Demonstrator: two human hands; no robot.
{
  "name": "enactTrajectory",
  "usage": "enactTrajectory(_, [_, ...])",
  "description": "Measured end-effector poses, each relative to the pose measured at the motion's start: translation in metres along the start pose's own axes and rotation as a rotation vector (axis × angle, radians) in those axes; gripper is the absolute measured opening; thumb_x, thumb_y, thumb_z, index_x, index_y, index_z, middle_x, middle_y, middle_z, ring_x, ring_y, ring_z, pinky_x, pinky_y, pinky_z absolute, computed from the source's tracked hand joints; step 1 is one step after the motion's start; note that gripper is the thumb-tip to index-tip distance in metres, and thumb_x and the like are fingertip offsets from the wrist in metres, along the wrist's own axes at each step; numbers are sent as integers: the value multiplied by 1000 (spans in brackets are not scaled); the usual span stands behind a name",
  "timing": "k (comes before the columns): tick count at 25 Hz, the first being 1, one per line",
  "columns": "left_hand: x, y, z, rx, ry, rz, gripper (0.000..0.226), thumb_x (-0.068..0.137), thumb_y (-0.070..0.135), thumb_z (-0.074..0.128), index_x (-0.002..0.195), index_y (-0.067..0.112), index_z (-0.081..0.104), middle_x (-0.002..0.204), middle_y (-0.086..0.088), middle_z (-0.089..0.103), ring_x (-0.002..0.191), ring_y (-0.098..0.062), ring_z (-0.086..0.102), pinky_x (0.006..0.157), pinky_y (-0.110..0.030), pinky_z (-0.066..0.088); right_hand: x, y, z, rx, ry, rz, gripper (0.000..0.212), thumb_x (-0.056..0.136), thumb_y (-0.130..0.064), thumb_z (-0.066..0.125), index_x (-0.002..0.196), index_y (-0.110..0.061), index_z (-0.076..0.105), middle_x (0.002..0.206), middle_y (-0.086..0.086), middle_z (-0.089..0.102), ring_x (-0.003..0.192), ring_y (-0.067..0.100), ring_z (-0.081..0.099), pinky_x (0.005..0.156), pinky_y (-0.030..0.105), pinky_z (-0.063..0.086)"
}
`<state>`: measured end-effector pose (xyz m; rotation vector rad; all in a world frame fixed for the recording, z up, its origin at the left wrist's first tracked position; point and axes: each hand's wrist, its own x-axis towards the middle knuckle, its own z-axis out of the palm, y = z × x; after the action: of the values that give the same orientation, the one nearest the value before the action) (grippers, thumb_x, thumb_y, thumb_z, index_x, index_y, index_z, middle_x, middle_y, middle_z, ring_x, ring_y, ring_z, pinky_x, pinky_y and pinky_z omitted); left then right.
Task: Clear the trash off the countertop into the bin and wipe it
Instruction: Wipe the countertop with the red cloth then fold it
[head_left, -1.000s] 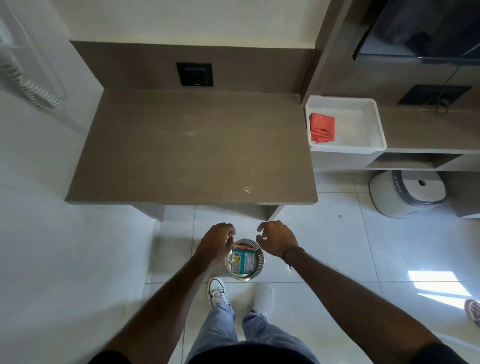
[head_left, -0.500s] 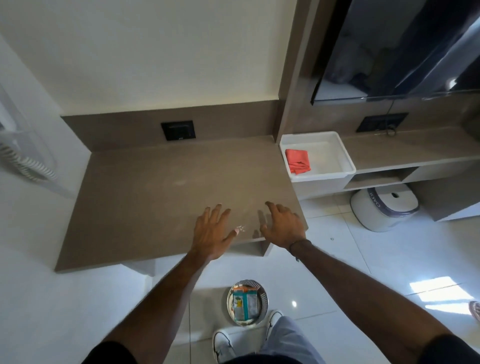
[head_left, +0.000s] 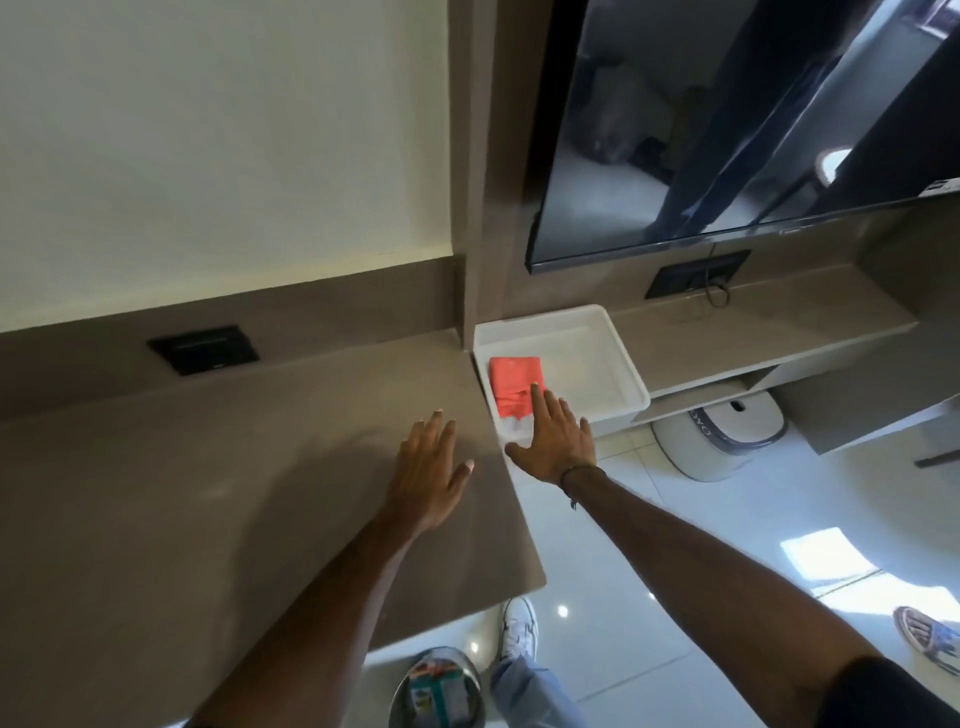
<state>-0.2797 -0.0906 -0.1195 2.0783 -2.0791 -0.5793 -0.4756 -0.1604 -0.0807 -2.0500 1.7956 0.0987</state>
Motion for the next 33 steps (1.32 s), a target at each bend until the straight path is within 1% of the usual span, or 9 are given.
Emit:
enactTrajectory(3, [82, 34, 13, -26, 26, 97, 54, 104, 26, 49, 153, 7, 39, 162, -14, 39, 150, -29, 37, 125, -40, 27, 65, 36, -9, 277, -42, 110, 87, 83, -47, 65, 151, -11, 26, 149, 15, 45, 133, 35, 48, 104, 46, 44])
enactTrajectory(7, [221, 77, 35, 42, -82, 84, 46, 98, 11, 54, 144, 5, 49, 148, -16, 53, 135, -32, 52, 118, -42, 40, 172, 90, 7, 532, -199, 347, 77, 85, -41, 67, 144, -2, 37, 142, 20, 53, 131, 36, 51, 102, 41, 45])
enactTrajectory(12, [250, 74, 31, 507, -290, 77, 83, 85, 50, 72, 148, 10, 36, 142, -20, 53, 133, -37, 48, 121, -46, 33, 191, 71, 22, 683, -179, 405, 66, 71, -39, 82, 127, -12, 57, 128, 9, 65, 118, 27, 61, 85, 25, 42])
enactTrajectory(16, [258, 81, 24, 339, -286, 77, 64, 81, 41, 78, 129, 7, 51, 128, -15, 59, 119, -33, 56, 111, -44, 43, 200, 72, 21, 785, -241, 437, 58, 69, -33, 83, 120, -15, 63, 110, 5, 68, 102, 23, 65, 87, 29, 54])
enactTrajectory(19, [237, 82, -4, -14, -250, 63, 41, 82, 18, 72, 119, 7, 58, 120, -13, 58, 106, -34, 63, 90, -46, 55, 185, 77, 3, 905, -272, 411, 26, 63, -36, 80, 81, -18, 75, 72, -2, 66, 70, 19, 59, 61, 27, 46])
enactTrajectory(21, [209, 76, -25, -204, -203, 48, 41, 79, 15, 69, 119, 12, 62, 116, -8, 64, 99, -30, 67, 85, -43, 58, 163, 77, -8, 983, -273, 407, 21, 51, -37, 74, 62, -20, 68, 60, -3, 59, 65, 20, 54, 60, 29, 42])
enactTrajectory(27, [101, 27, -45, -426, -213, -179, 32, 74, 12, 73, 105, 10, 67, 98, -8, 75, 88, -27, 71, 80, -40, 58, 86, 31, 15, 934, -547, 243, 23, 65, -33, 81, 72, -16, 69, 68, 4, 68, 65, 23, 64, 65, 35, 58])
enactTrajectory(30, [61, 5, -37, -382, -151, -197, 32, 74, 2, 74, 105, 5, 67, 101, -13, 74, 94, -33, 70, 80, -33, 51, 61, 8, 38, 722, -395, 200, 36, 65, -39, 87, 89, -17, 72, 85, 3, 76, 77, 22, 74, 74, 31, 61])
enactTrajectory(33, [30, -4, -35, -276, -89, -142, 45, 75, 15, 78, 117, 7, 65, 118, -13, 68, 110, -31, 65, 97, -37, 51, 28, -4, 45, 535, -206, 138, 36, 67, -51, 80, 83, -21, 70, 83, -3, 74, 81, 17, 68, 70, 26, 50])
